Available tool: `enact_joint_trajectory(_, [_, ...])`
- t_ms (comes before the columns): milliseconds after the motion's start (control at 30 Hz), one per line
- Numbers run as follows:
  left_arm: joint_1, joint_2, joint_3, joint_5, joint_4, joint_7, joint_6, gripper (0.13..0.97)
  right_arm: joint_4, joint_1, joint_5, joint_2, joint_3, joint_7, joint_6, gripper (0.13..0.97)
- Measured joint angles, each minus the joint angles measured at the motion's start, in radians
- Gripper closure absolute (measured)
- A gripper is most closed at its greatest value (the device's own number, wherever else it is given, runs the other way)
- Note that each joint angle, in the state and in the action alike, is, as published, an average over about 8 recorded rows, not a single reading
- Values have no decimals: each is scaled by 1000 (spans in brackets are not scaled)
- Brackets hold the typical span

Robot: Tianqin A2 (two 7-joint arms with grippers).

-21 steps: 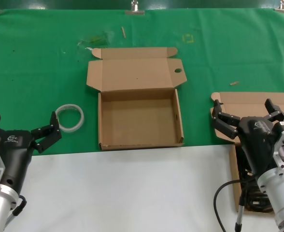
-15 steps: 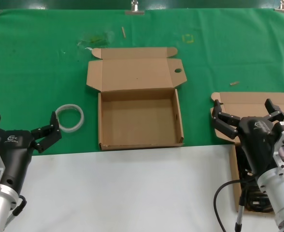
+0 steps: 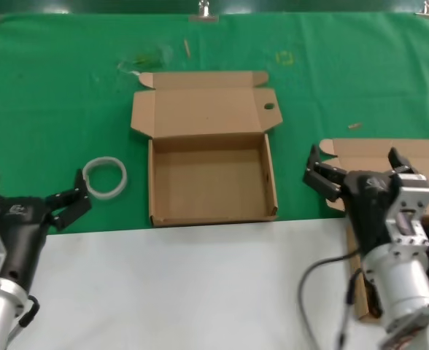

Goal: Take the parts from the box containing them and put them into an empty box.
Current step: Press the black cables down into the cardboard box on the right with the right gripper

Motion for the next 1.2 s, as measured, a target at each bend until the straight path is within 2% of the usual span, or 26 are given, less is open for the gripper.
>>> enact_joint_trajectory(133, [0, 0, 0, 0, 0, 0, 0, 132, 33, 19, 146, -4, -86, -170, 182, 129])
enact_joint_trajectory(233, [0, 0, 0, 0, 0, 0, 0, 132, 66, 17, 208, -6, -114, -302, 313, 129])
enact_joint_trajectory(667, [0, 0, 0, 0, 0, 0, 0, 132, 166, 17, 282, -7, -137, -870, 853, 129])
enact_joint_trajectory(900, [0, 0, 0, 0, 0, 0, 0, 132, 153, 81, 409, -7, -139, -1170, 1014, 129])
enact_joint_trajectory(1200, [0, 0, 0, 0, 0, 0, 0, 132, 89, 157, 564, -7, -89, -1573, 1082, 129])
